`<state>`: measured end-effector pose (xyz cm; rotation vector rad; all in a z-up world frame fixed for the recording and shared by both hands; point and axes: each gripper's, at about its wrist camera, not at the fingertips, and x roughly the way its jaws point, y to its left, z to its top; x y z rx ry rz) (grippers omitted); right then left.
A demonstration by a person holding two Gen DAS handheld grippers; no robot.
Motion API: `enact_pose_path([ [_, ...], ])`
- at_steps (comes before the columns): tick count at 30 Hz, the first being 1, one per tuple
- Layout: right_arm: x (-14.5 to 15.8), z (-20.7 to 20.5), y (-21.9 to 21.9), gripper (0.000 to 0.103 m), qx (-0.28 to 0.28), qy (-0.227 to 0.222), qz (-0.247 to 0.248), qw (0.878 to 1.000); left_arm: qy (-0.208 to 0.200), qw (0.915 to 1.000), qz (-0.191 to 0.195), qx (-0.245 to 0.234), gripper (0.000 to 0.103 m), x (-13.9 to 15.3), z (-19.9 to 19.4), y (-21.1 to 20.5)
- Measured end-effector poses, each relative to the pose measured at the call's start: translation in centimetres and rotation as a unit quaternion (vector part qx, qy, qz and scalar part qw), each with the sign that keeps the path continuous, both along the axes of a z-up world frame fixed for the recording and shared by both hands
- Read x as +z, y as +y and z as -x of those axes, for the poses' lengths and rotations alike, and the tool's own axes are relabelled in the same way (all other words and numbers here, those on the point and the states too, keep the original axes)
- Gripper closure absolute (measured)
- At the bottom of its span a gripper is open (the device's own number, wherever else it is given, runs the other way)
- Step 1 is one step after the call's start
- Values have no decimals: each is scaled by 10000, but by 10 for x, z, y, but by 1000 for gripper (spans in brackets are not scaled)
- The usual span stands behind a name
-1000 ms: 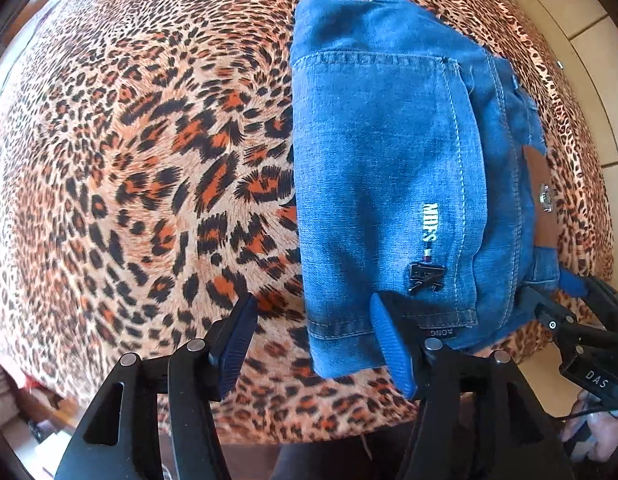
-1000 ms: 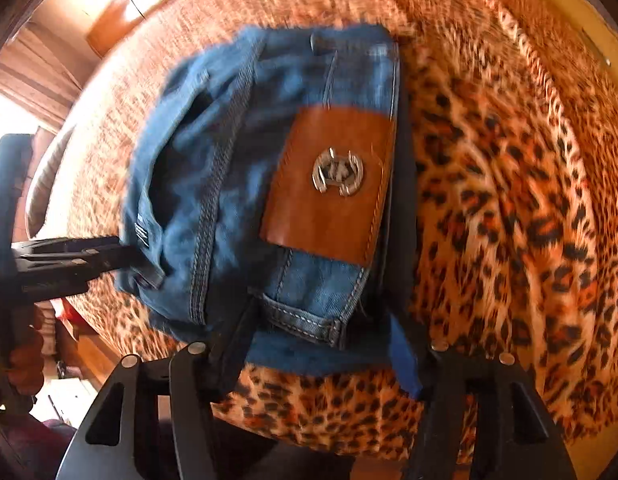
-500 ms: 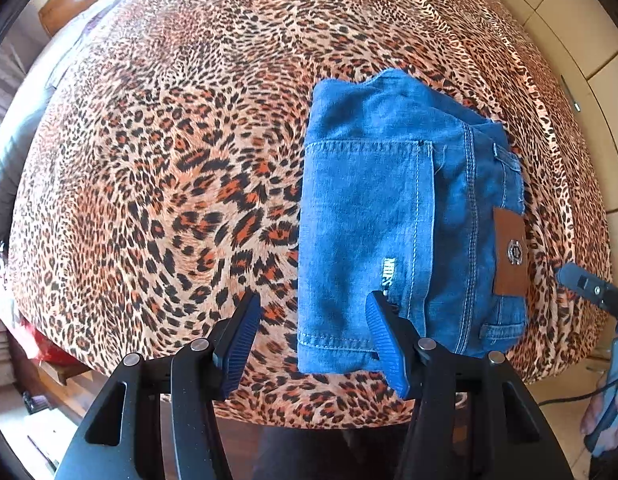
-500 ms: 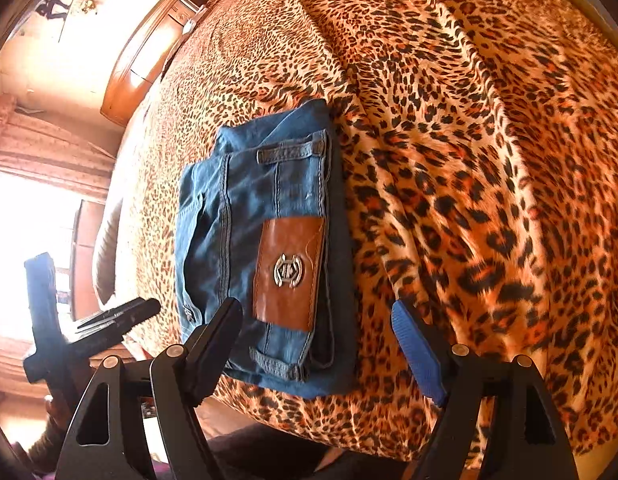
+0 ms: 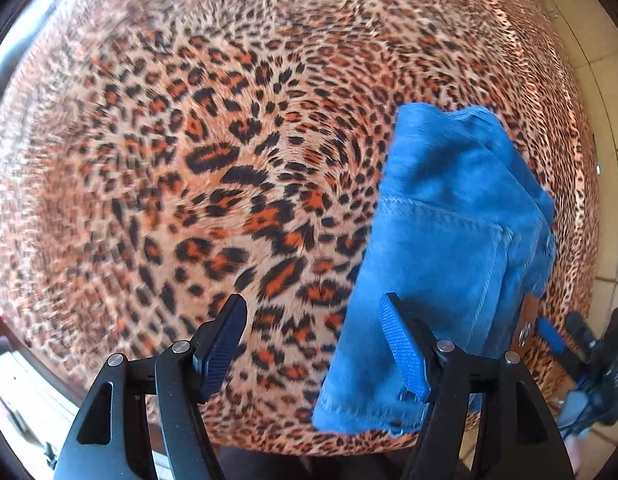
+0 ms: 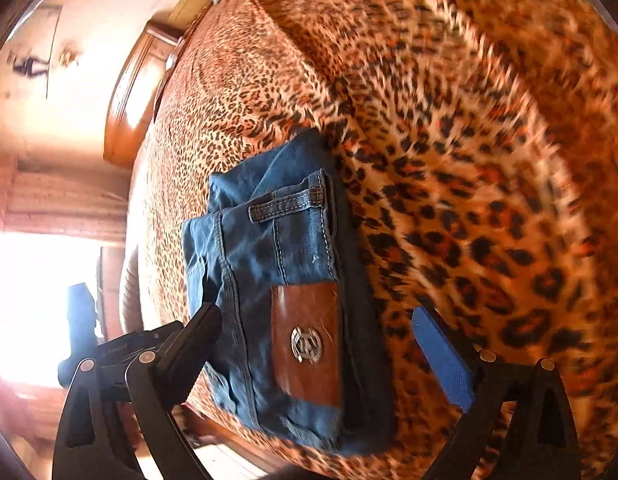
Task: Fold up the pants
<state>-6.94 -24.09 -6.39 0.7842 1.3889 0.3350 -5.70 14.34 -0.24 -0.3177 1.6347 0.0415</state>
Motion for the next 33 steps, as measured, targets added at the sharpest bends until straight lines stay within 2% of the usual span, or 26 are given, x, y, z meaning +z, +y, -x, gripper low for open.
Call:
enact_pose_path([
  [3,-19,-7,18,4,122,107,-134,9998,290,9990,340,69,34,-22,-7,-2],
  [6,-21,-6,40,3,300,4,-661,9974,317,9971,685,-63,22,-30,-11,-7],
  [9,-23,-6,46,2,504,-141,-814,9953,442,9916,1215,-100,21,-35,-11,-11],
  [12,-38,-4,30,2,277,-69,-1213,9922,487,9891,1374,-208,5,-41,-16,-19],
  [14,-39,2,26,2,114,10,-1318,9912,400,9893,1401,-49,3,-42,-19,-19],
  [15,-40,0,25,2,3,71,-1302,9915,293,9893,1426,-102,5,-40,-21,-22],
  [16,-40,-2,23,1,-76,110,-1258,9920,210,9886,1476,-205,35,-38,-20,-25],
  [17,-38,-3,22,2,-132,154,-1113,9936,179,9874,1530,-359,47,-34,-20,-32],
  [19,-25,-3,40,2,-31,110,-657,9978,109,9891,1336,-615,61,-29,-19,-36],
  [20,-15,-6,52,3,141,-46,-481,9987,86,9895,1279,-660,66,-29,-18,-34],
  [22,-3,-8,67,3,370,-220,-124,9990,116,9884,1437,-483,78,-28,-16,-23],
  [25,19,-11,87,3,723,-508,289,9957,7,9857,1656,-299,81,-12,-18,-7],
  [30,45,-31,128,3,1008,-745,270,9917,-540,9888,1338,-371,82,28,-24,18],
  [33,67,-44,155,3,1130,-1125,215,9870,-967,9875,1230,-207,81,56,-33,43],
])
